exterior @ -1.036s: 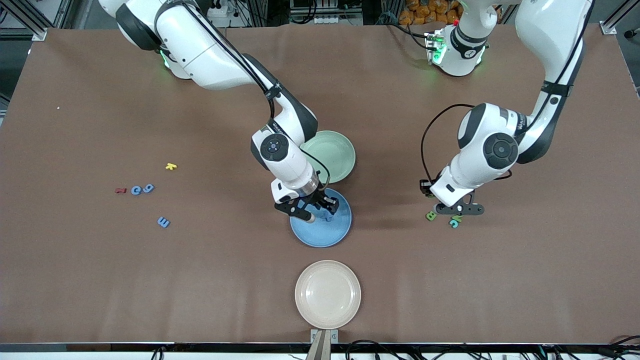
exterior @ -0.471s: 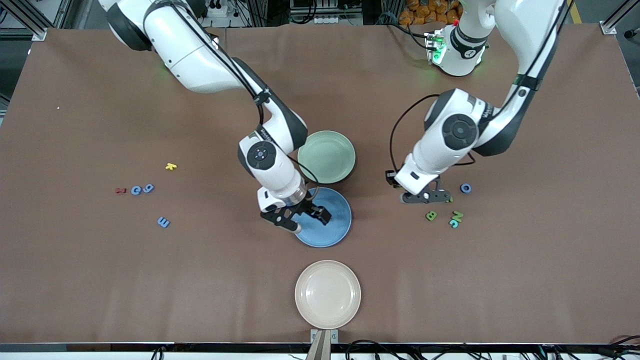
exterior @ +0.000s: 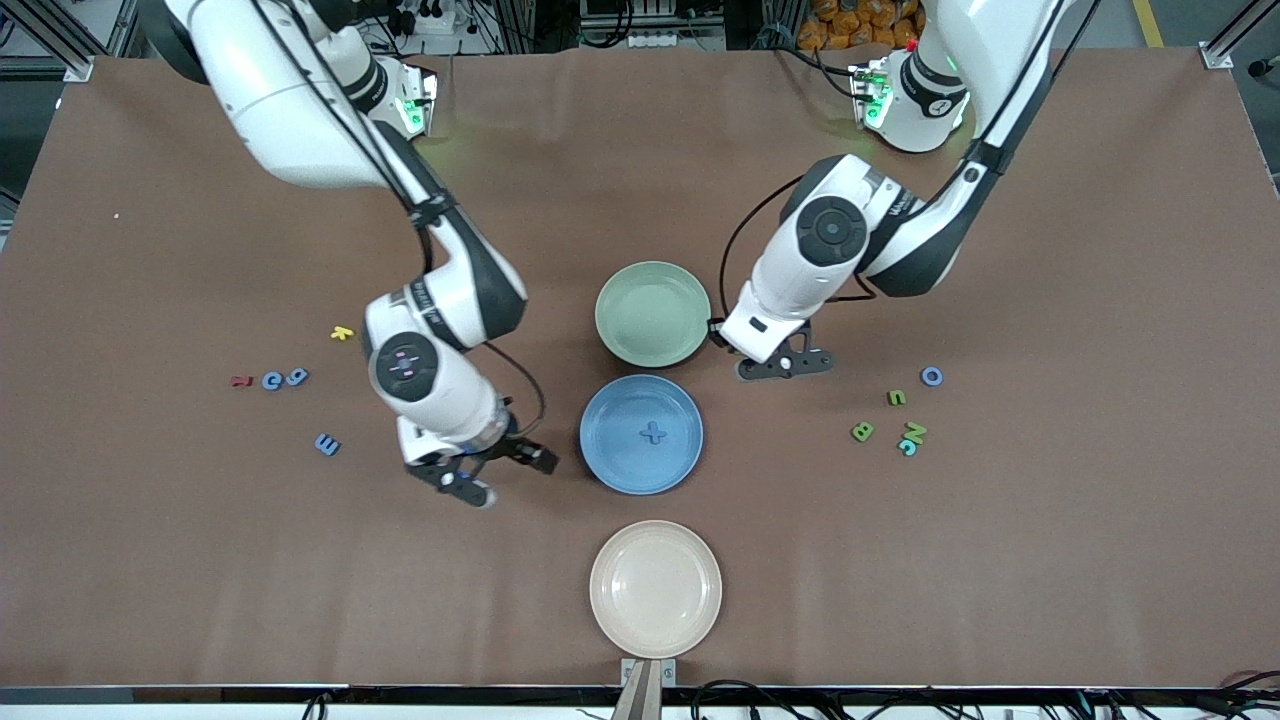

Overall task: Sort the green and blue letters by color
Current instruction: 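Drop the green q onto the green plate while the right gripper withdraws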

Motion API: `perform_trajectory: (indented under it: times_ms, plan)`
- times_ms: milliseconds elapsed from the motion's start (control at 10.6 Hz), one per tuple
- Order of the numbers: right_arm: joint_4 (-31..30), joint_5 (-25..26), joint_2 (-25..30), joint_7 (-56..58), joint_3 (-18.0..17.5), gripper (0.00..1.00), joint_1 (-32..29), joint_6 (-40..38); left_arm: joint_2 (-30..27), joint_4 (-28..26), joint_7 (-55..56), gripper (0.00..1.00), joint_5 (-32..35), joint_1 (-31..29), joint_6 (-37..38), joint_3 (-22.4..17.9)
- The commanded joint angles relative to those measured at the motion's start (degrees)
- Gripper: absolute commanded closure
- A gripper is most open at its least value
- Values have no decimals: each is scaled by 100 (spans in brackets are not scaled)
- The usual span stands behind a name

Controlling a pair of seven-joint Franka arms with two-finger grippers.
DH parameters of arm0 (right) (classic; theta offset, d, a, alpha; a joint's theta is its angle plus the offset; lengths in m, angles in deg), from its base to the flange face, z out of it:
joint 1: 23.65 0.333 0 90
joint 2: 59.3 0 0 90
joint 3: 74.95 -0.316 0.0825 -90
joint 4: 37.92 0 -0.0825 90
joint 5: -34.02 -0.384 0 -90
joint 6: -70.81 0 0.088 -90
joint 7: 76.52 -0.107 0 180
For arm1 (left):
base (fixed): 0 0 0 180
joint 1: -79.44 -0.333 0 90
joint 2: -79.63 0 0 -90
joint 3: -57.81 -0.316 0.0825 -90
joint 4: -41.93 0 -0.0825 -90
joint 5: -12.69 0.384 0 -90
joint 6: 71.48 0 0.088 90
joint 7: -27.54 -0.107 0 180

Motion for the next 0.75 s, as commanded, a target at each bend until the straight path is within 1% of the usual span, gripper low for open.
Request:
perform_trajectory:
  times_ms: [0, 94, 188, 283, 377, 471, 659]
  plan:
    - [-736, 99, 821, 765, -42, 0, -783, -525, 556, 508, 800, 100, 743, 413, 66, -56]
    - [-824, 99, 927, 1002, -6, 0, -1012, -675, 741, 710, 1168, 100, 824, 588, 66, -56]
    - [-912, 99, 989, 1057, 116, 0, -1180, -815, 899, 903, 1450, 100, 825, 772, 66, -65]
    - [-1105, 107, 1112, 1075, 178, 0, -1416, -826, 988, 949, 1853, 100, 738, 844, 66, -57]
    - [-1289, 151, 1174, 1162, 205, 0, -1645, -808, 1023, 949, 2258, 100, 798, 888, 66, -48]
    - [-1430, 151, 1201, 1154, 274, 0, -1769, -773, 1058, 940, 2418, 100, 764, 1141, 66, -56]
    - [-1746, 151, 1236, 1006, 328, 0, -2024, -651, 1295, 966, 2866, 100, 807, 1406, 57, -65]
